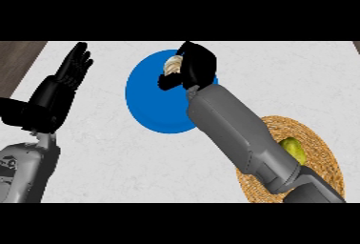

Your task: Pick the cupcake from the placemat and place it in the plate

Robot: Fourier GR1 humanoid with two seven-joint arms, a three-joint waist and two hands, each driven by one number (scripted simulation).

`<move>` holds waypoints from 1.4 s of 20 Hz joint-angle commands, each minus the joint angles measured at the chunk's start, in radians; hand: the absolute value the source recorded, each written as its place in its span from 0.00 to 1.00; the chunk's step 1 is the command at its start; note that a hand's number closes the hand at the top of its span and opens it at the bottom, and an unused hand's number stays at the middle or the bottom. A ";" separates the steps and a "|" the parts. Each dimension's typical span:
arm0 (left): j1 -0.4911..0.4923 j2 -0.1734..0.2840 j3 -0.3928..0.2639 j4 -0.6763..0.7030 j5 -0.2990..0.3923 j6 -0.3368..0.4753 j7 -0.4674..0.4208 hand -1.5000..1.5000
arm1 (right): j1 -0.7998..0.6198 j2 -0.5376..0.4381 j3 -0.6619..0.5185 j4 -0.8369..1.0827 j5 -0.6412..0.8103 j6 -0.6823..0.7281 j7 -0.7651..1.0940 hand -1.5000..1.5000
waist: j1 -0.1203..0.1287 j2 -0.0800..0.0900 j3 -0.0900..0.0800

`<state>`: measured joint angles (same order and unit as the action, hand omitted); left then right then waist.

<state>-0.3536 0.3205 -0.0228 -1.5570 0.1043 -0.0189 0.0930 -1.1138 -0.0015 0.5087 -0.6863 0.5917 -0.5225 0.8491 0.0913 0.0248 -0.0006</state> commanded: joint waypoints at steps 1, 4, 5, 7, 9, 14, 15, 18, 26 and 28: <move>-0.028 -0.016 -0.003 0.040 -0.002 -0.006 -0.017 0.50 | -0.008 0.001 0.004 0.108 -0.091 -0.116 -0.036 0.00 | 0.014 0.009 0.000; -0.048 -0.022 -0.027 0.009 0.001 -0.020 0.013 0.50 | -0.027 0.001 0.010 0.092 -0.192 -0.120 -0.062 0.00 | 0.047 0.012 0.001; -0.071 -0.018 -0.005 0.044 0.009 -0.015 0.022 0.50 | -0.017 0.001 0.013 0.097 -0.205 -0.154 -0.100 0.00 | 0.034 0.013 0.001; -0.050 -0.023 -0.020 -0.006 0.011 -0.023 0.012 0.50 | -0.015 0.001 -0.024 0.103 -0.241 -0.194 -0.176 0.00 | 0.057 0.016 0.002; -0.018 -0.011 0.001 0.035 -0.010 -0.013 -0.030 0.50 | -0.005 0.001 -0.055 0.111 -0.266 -0.242 -0.270 0.00 | 0.019 0.011 0.001; -0.060 -0.030 -0.019 0.018 -0.012 -0.007 0.011 0.50 | -0.030 0.001 -0.075 0.108 -0.335 -0.404 -0.329 0.00 | 0.034 0.011 0.002; -0.040 -0.028 -0.013 0.036 -0.016 -0.009 -0.012 0.50 | -0.023 0.001 -0.103 0.068 -0.369 -0.415 -0.370 0.00 | 0.016 0.007 0.002; -0.034 0.001 0.017 0.020 -0.009 -0.012 0.006 0.50 | -0.020 0.001 -0.132 0.052 -0.448 -0.442 -0.427 0.00 | 0.005 -0.001 0.002; 0.054 -0.017 0.026 -0.066 -0.024 0.027 0.052 0.50 | 0.167 0.001 -0.201 -0.048 -0.557 -0.492 -0.677 0.00 | -0.063 -0.020 0.002; 0.078 -0.027 0.025 -0.033 -0.037 0.012 -0.008 0.50 | 0.214 0.001 -0.168 -0.095 -0.597 -0.513 -0.696 0.00 | -0.066 -0.020 0.001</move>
<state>-0.3113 0.3106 0.0121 -1.5633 0.0850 -0.0152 0.0926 -0.9942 -0.0034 0.3355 -0.7272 0.0603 -0.9839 0.2454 0.0376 0.0079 0.0007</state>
